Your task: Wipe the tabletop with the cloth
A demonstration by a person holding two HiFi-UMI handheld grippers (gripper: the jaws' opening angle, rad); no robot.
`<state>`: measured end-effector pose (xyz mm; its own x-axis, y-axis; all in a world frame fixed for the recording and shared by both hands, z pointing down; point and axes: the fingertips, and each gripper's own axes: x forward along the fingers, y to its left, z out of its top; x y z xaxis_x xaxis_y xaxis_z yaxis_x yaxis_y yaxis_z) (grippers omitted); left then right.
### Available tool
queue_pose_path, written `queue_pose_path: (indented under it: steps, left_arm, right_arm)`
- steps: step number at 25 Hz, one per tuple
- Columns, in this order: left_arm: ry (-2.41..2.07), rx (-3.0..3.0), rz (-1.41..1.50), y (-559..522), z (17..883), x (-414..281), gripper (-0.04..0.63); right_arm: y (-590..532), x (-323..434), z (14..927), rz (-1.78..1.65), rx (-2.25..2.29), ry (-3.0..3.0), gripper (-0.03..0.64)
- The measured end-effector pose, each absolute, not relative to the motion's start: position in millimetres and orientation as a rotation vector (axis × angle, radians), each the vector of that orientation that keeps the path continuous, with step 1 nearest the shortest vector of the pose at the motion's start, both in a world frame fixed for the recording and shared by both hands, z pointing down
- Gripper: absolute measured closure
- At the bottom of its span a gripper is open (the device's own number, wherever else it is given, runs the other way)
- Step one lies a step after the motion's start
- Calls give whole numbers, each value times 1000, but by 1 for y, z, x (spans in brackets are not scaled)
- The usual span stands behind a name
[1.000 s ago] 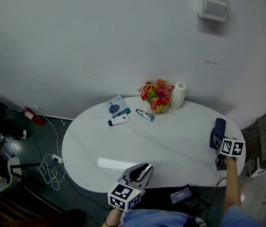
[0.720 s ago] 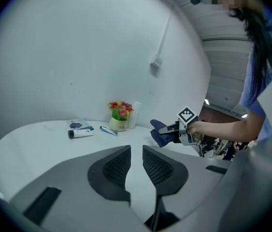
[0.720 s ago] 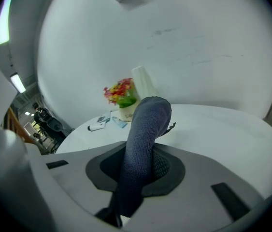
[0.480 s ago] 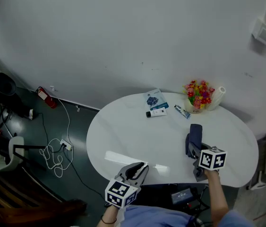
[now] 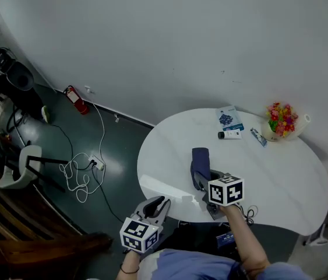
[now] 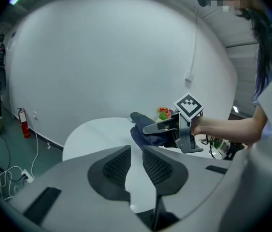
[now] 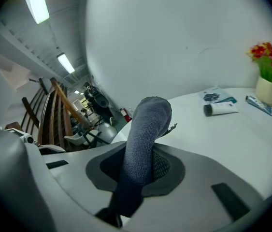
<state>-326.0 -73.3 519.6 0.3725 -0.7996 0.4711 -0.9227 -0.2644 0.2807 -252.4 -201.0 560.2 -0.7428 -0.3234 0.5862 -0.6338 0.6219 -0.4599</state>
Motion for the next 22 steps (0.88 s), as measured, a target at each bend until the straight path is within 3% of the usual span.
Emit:
queue_pose_path:
  steps: [12, 17, 22]
  left_arm:
    - [-1702, 1900, 249, -4, 525, -413, 525]
    - [-1691, 1881, 228, 4, 532, -412, 525]
    - [-1643, 1937, 214, -9, 532, -400, 525]
  right_arm:
    - [-132, -439, 582, 882, 351, -2424, 546]
    - [-119, -458, 614, 863, 313, -2362, 546]
    - [-132, -424, 636, 857, 414, -2280, 546]
